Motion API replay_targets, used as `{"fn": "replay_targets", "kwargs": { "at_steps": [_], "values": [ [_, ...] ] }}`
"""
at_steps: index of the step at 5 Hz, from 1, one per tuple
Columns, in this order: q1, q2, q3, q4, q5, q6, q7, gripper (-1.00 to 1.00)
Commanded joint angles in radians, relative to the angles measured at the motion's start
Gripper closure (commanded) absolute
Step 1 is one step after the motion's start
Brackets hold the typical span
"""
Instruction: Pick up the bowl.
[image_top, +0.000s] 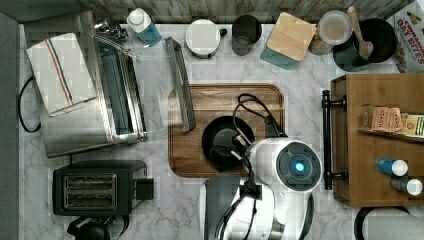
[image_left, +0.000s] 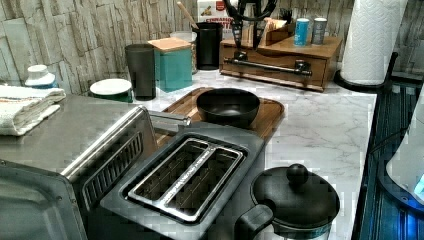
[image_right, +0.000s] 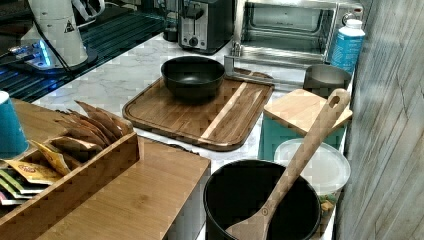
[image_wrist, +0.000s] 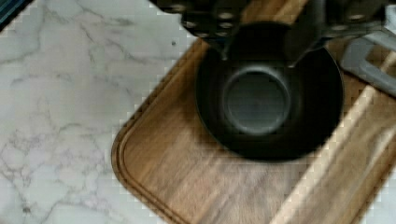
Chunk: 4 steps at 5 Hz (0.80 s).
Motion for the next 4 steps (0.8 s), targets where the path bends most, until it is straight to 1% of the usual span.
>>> {"fn": "replay_targets", "kwargs": {
  "at_steps": [1,2,3,4],
  "values": [
    [-0.006,0.025,-0.060,-0.063,0.071,0.080,-0.215,-1.00],
    [-0.020,0.012,-0.067,-0.106,0.084,0.106,-0.266,-1.00],
    [-0.034,-0.009,-0.068,-0.158,0.086,0.129,-0.245,-1.00],
    [-0.043,-0.028,-0.045,-0.216,0.070,0.177,-0.173,-1.00]
  ]
}}
